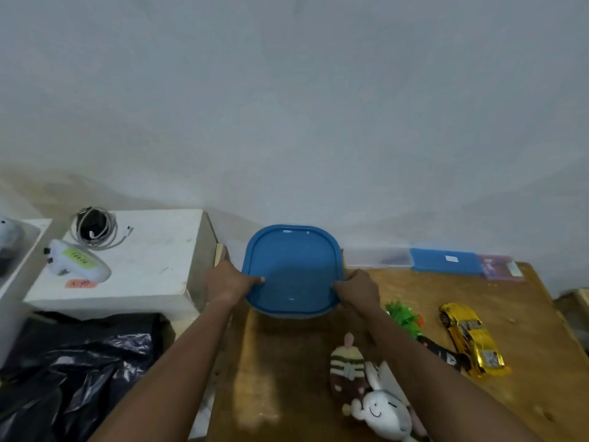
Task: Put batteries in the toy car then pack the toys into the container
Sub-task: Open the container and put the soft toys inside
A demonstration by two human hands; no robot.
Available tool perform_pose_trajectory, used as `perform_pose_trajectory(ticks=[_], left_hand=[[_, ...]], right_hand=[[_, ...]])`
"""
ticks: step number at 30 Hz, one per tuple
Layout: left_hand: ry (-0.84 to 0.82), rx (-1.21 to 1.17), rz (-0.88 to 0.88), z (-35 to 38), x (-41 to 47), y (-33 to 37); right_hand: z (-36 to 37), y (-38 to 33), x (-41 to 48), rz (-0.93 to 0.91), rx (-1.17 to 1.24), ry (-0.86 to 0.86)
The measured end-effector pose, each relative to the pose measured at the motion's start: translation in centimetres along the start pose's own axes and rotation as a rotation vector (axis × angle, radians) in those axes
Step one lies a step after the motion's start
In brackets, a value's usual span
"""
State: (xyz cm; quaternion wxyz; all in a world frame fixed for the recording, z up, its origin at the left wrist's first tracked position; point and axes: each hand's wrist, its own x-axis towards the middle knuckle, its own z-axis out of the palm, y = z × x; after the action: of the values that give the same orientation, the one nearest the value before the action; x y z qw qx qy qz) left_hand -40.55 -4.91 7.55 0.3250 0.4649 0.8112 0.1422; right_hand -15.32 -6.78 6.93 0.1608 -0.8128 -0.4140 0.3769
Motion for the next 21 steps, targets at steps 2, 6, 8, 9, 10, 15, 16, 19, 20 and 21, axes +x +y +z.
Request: perform_pose_trajectory(ticks=[2, 6, 8, 9, 10, 15, 16, 19, 20, 21], left_hand=[[-0.044, -0.020, -0.020, 0.2, 0.4, -0.3], [-0.094, -0.042, -0.060, 0.8, 1.5, -1.2], [-0.109, -0.069, -0.072, 1.1, 1.8, -1.6], [-0.112, -0.077, -0.075, 1.1, 1.9, -1.7], [-0.111, -0.081, -0.075, 1.2, 2.0, -1.8], [-0.120, -0.131, -0.080, 1.5, 2.1, -1.9], [-0.129, -0.148, -0.086, 1.6, 2.1, -1.9], [-0.166, -0.202, -0.103, 1.6, 2.3, -2.0], [-0.183, -0.221, -0.112, 1.5, 2.4, -2.0], [-0.193, -0.241, -0.120, 1.6, 2.4, -2.0]], right_hand=[[0.0, 0.1, 0.2, 0.035, 0.044, -0.015], [-0.2, 0.0, 0.3, 0.055, 0.051, 0.000], [-0.1, 0.0, 0.4, 0.071, 0.054, 0.013], [-0.2, -0.1, 0.3, 0.078, 0.060, 0.020], [-0.1, -0.1, 0.3, 0.081, 0.069, 0.027], [0.0, -0.1, 0.4, 0.098, 0.073, 0.049], [0.0, -0.1, 0.4, 0.098, 0.066, 0.050], [-0.1, -0.2, 0.4, 0.074, 0.066, 0.055], [-0.1, -0.3, 0.4, 0.060, 0.062, 0.054], [-0.1, -0.3, 0.4, 0.047, 0.055, 0.051]])
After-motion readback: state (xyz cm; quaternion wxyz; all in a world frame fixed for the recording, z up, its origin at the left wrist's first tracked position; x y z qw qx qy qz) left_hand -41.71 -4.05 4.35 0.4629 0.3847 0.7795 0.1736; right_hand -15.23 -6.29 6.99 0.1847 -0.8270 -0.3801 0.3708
